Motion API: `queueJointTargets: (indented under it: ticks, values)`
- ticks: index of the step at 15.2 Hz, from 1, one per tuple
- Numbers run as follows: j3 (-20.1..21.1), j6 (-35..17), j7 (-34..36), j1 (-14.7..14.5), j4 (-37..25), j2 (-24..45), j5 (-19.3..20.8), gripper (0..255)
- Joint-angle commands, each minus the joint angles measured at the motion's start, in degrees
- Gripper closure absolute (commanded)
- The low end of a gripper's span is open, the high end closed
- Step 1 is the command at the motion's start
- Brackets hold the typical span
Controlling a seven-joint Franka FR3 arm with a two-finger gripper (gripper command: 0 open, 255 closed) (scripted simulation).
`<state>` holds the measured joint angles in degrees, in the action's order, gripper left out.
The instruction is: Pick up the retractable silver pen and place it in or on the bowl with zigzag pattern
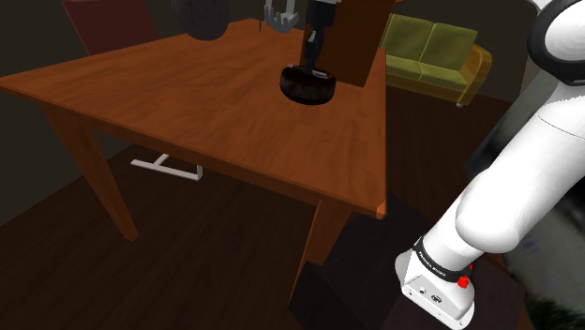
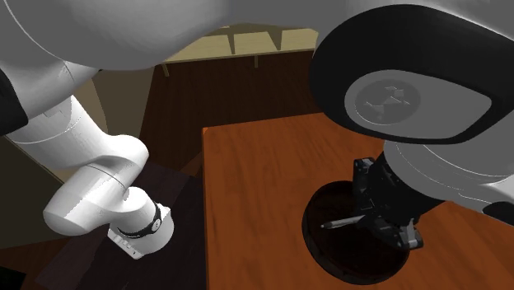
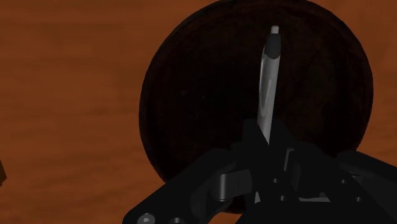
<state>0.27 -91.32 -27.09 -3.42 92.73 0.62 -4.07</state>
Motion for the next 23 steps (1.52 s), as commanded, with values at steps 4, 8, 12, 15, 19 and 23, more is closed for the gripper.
queueJointTargets:
  ticks: [4,8,12,15,19,23]
  values:
    - [0.04,-0.28,0.06,-0.04,0.24,0.01,0.00,255]
    - [0.04,-0.27,0.06,-0.04,0.23,0.01,0.00,0]
    - [-0.02,1.79,0.09,0.02,-2.34,0.52,0.01,0]
    - [-0.17,7.80,0.18,0.19,-10.35,2.53,-0.01,0]
    - [-0.17,7.80,0.18,0.19,-10.35,2.53,-0.01,0]
    - [-0.17,7.80,0.18,0.19,-10.35,2.53,-0.01,0]
